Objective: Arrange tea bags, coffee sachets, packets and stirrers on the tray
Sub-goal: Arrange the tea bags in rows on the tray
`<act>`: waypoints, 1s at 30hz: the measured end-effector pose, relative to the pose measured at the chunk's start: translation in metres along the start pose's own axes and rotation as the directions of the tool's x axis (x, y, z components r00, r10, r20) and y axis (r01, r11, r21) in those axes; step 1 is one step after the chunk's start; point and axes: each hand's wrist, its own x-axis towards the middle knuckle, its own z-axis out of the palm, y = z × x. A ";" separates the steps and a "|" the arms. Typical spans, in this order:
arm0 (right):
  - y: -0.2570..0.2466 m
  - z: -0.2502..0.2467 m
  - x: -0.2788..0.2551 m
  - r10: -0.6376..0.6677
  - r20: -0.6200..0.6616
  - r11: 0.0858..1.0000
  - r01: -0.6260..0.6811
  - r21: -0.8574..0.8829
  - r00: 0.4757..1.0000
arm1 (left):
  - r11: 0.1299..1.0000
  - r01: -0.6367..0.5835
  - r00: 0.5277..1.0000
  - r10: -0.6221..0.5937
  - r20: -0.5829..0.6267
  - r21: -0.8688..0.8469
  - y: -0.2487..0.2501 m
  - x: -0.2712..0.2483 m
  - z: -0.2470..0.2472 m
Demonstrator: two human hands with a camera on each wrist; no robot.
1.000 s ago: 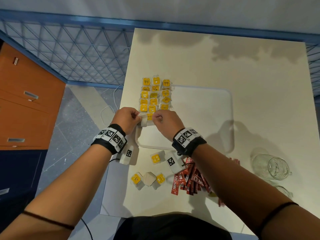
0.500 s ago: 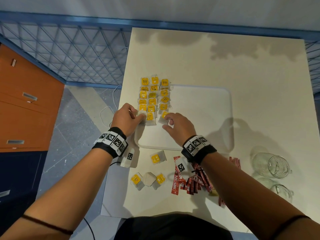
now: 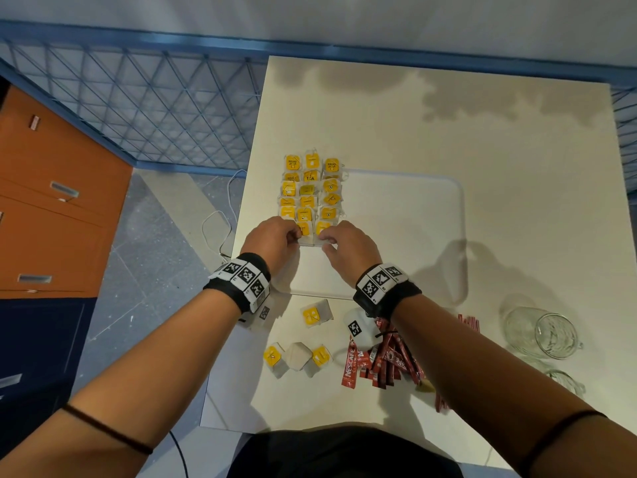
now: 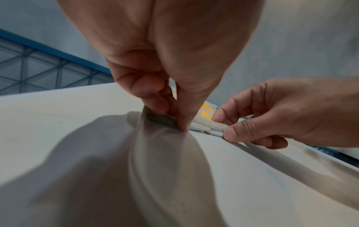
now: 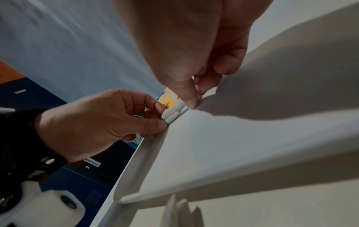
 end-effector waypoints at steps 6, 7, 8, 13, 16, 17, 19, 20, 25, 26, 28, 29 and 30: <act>0.003 -0.003 -0.002 -0.050 0.035 0.998 0.049 0.026 0.998 | 1.000 -0.005 1.000 0.005 -0.009 -0.013 -0.001 0.002 0.000; 0.003 -0.005 -0.002 -0.055 0.025 0.997 0.054 0.052 0.998 | 1.000 -0.005 1.000 0.004 -0.010 -0.018 0.000 0.002 -0.001; 0.004 -0.007 -0.002 -0.052 -0.002 0.995 0.052 0.082 0.999 | 1.000 -0.003 1.000 0.002 -0.009 -0.024 0.000 0.002 -0.001; 0.007 -0.022 0.005 0.038 -0.111 0.992 -0.024 0.124 0.993 | 0.999 0.026 1.000 -0.026 -0.004 -0.037 0.002 0.002 -0.003; 0.007 -0.023 0.011 0.061 -0.060 0.994 -0.056 0.090 0.996 | 0.999 0.026 1.000 -0.026 0.005 -0.043 0.004 0.002 -0.004; 0.005 -0.023 0.013 0.062 -0.047 0.995 -0.058 0.083 0.997 | 0.999 0.028 1.000 -0.028 0.008 -0.045 0.004 0.002 -0.005; 0.003 -0.021 0.016 0.057 -0.034 0.996 -0.055 0.066 0.998 | 0.998 0.040 0.999 -0.039 0.012 -0.043 0.006 0.003 -0.005; 0.002 -0.020 0.017 0.052 -0.033 0.997 -0.050 0.058 0.998 | 0.998 0.048 0.999 -0.047 0.015 -0.042 0.006 0.004 -0.005; 0.001 -0.019 0.017 0.040 -0.050 0.998 -0.037 0.056 0.998 | 0.997 0.059 0.998 -0.058 0.021 -0.059 0.005 0.002 -0.006; 0.002 -0.020 0.016 0.042 -0.059 0.996 -0.038 0.075 0.997 | 0.996 0.061 0.998 -0.060 0.024 -0.065 0.005 0.002 -0.006; 0.003 -0.021 0.012 0.045 -0.080 0.992 -0.035 0.117 0.996 | 0.996 0.051 0.999 -0.050 0.014 -0.076 0.002 0.000 -0.006; 0.004 -0.022 0.009 0.040 -0.091 0.991 -0.027 0.133 0.995 | 0.996 0.040 0.999 -0.040 0.002 -0.085 0.001 -0.002 -0.007; 0.005 -0.023 0.006 0.032 -0.101 0.989 -0.016 0.149 0.994 | 0.995 0.026 1.000 -0.027 -0.009 -0.095 0.000 -0.004 -0.008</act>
